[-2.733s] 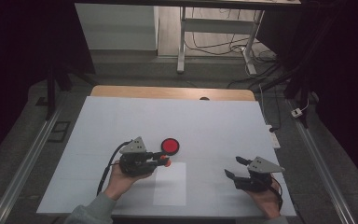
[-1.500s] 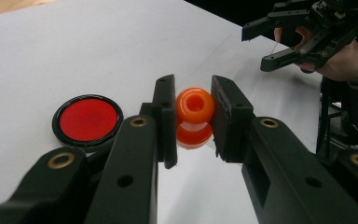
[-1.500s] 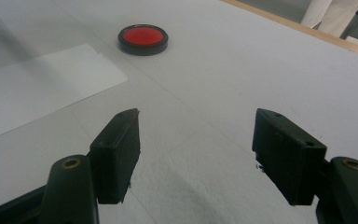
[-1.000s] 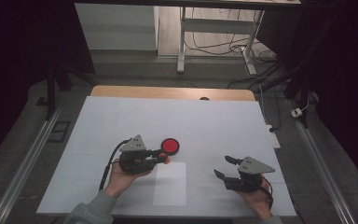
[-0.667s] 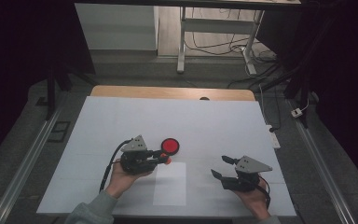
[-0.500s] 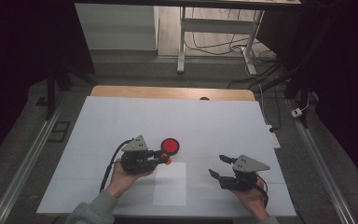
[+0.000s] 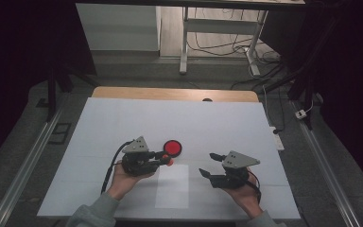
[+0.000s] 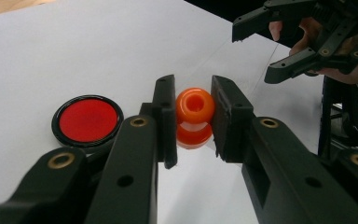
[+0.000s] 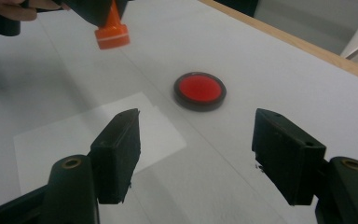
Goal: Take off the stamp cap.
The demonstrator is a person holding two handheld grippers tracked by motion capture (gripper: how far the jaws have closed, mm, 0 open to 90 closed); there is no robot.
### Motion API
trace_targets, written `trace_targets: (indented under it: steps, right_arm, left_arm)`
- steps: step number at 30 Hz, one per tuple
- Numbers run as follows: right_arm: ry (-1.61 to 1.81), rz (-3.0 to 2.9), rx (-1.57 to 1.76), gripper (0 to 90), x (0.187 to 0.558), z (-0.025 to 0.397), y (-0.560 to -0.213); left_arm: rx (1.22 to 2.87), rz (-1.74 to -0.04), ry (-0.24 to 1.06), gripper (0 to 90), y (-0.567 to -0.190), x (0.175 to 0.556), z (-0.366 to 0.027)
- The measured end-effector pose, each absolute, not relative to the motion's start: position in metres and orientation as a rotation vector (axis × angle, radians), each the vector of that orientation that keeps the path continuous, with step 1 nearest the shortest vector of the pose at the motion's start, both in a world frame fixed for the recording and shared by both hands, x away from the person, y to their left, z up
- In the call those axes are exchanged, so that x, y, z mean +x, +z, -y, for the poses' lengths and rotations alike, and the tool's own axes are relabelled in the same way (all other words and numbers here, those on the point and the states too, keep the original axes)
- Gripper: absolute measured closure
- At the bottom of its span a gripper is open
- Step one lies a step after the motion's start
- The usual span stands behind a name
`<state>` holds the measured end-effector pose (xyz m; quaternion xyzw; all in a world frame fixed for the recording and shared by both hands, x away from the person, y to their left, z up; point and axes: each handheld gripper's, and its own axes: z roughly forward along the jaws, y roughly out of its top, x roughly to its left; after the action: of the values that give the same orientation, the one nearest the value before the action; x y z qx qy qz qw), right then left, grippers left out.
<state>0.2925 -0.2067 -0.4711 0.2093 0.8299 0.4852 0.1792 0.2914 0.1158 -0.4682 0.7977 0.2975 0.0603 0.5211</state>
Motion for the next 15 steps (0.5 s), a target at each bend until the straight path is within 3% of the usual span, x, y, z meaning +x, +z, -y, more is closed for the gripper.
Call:
trace_targets:
  steps: [7,15]
  right_arm:
    - [1.374,-2.361,0.58,31.9,0.295,0.191,-0.463]
    - [1.384,-2.377,0.581,32.2,0.294,0.184,-0.476]
  left_arm:
    - [1.916,-0.71,0.143,71.9,-0.469,0.292,-0.114]
    - [1.922,-0.706,0.147,71.9,-0.469,0.29,-0.112]
